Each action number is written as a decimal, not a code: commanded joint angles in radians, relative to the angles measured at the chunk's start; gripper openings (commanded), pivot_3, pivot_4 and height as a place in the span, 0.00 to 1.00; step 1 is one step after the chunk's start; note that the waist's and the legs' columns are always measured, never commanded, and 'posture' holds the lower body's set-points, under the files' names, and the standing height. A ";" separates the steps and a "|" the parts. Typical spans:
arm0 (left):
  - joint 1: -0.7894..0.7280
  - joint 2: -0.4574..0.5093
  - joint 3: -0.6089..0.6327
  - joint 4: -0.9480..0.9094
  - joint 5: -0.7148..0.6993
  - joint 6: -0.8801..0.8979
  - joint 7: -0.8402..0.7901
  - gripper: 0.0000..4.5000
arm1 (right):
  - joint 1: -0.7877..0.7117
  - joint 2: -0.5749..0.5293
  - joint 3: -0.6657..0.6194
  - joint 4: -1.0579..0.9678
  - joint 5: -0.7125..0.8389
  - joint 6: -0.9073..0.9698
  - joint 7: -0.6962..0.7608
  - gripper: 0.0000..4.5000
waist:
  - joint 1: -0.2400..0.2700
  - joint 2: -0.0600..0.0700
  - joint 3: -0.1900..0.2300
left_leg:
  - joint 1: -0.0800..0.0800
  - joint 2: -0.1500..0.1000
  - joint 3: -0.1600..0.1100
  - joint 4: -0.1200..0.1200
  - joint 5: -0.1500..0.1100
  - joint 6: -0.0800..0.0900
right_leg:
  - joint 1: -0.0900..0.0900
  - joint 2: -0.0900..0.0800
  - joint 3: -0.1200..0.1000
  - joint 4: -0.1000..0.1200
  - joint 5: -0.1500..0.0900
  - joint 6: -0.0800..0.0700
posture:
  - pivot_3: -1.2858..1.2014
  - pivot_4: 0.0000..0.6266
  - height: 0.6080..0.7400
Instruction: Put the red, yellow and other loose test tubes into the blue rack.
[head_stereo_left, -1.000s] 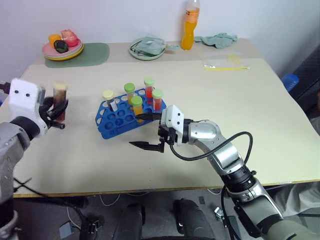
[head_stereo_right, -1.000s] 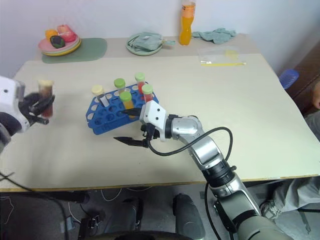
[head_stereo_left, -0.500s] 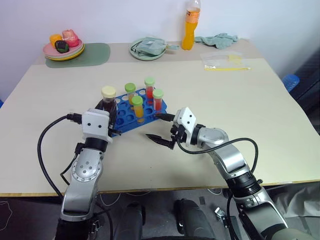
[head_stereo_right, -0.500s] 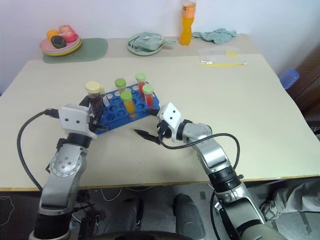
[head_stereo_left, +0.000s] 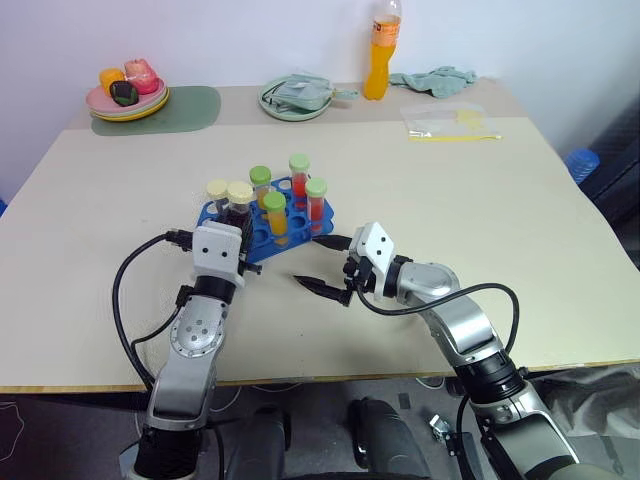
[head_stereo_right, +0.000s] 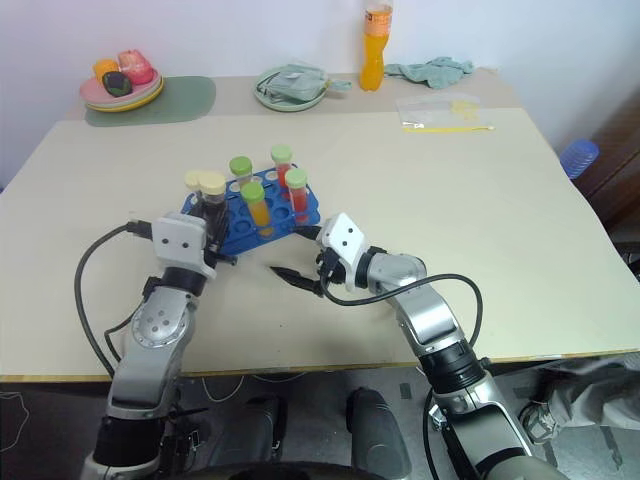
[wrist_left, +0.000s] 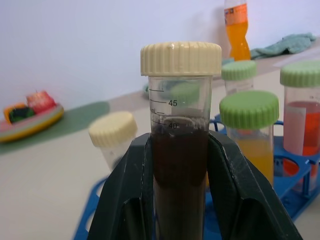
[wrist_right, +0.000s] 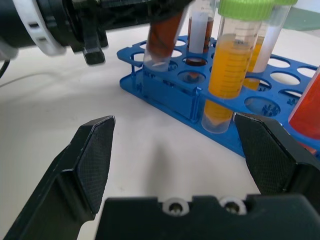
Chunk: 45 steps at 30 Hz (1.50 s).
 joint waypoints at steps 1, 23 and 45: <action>-0.004 0.002 0.018 -0.002 -0.005 -0.029 -0.008 0.28 | -0.001 0.005 -0.002 -0.046 0.011 -0.007 0.003 0.94 | 0.000 0.000 0.000 | 0.000 0.000 0.000 0.000 0.000 0.000 | 0.000 0.000 0.000 0.000 0.000 0.000 | 0.52 0.24 1.00; -0.006 -0.063 0.021 0.162 -0.054 -0.217 -0.045 0.28 | 0.002 -0.007 0.000 -0.063 0.009 0.001 0.012 0.94 | 0.002 0.000 0.000 | 0.000 0.000 0.000 0.001 0.000 0.000 | 0.000 0.000 0.000 0.000 0.000 0.000 | 0.52 0.24 1.00; 0.405 0.339 0.503 -0.228 -0.536 0.156 -0.368 0.96 | 0.080 -0.322 -0.306 -0.088 0.186 0.147 0.113 0.94 | -0.003 0.001 0.000 | 0.002 0.000 0.001 0.001 0.000 0.001 | 0.003 0.001 0.000 0.000 0.000 0.000 | 0.52 0.24 1.00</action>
